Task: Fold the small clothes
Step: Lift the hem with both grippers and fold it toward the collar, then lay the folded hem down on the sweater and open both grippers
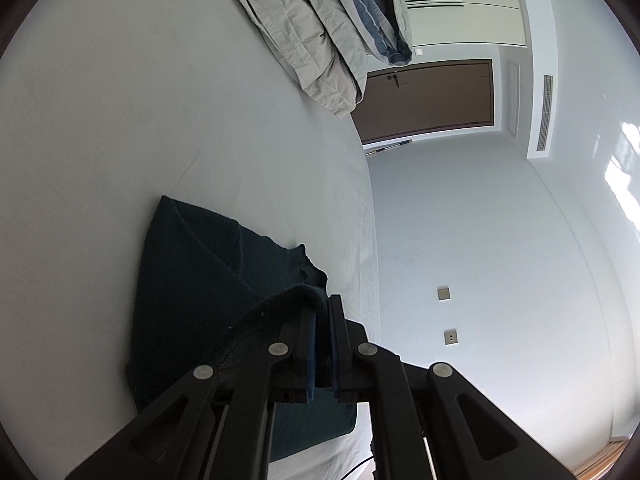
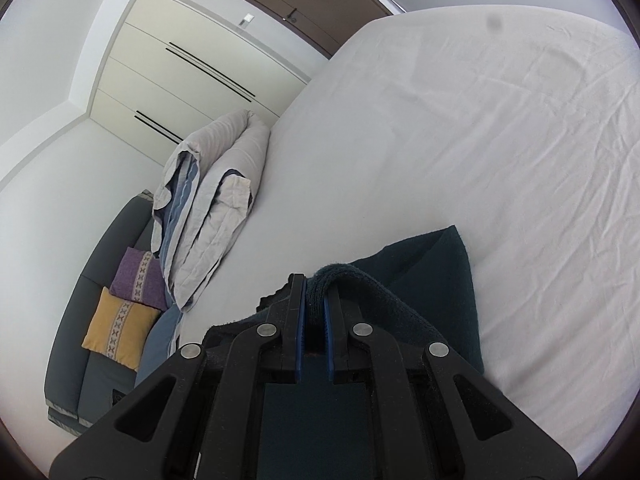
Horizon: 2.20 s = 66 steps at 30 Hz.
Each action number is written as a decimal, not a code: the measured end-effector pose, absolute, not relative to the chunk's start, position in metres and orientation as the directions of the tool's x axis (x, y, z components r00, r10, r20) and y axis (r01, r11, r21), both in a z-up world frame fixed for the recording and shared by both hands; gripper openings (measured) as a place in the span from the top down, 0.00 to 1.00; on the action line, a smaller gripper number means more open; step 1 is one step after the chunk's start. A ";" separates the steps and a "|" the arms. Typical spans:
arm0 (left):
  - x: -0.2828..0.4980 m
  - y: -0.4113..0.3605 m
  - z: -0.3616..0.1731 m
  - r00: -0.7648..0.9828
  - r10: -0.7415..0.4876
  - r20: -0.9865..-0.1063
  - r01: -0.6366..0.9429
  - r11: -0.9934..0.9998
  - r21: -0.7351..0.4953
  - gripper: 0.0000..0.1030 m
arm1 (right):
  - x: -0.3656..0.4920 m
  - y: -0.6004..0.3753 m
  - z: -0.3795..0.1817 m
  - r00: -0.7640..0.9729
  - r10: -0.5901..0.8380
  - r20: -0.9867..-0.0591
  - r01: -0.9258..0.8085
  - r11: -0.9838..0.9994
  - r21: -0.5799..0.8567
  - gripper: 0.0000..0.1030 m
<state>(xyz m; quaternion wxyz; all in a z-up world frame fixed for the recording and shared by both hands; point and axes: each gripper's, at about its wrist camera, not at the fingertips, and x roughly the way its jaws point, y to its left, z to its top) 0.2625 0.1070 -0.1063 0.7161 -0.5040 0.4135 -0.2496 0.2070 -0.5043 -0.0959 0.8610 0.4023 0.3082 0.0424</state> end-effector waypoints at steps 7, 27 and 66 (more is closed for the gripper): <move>0.304 0.112 -0.148 0.553 -0.724 -0.411 -0.179 0.378 -0.908 0.94 | 0.276 -0.521 -0.142 0.780 0.278 -0.561 0.274 0.654 0.705 0.92; 0.217 0.089 -0.139 0.505 -0.647 -0.572 -0.051 0.639 -0.767 0.48 | 0.234 -0.477 -0.147 0.683 0.119 -0.721 0.210 0.913 0.349 0.40; 0.171 0.066 -0.150 0.522 -0.440 -0.731 0.018 0.862 -0.506 0.93 | 0.146 -0.453 -0.159 0.632 -0.102 -0.769 0.269 0.959 0.094 0.82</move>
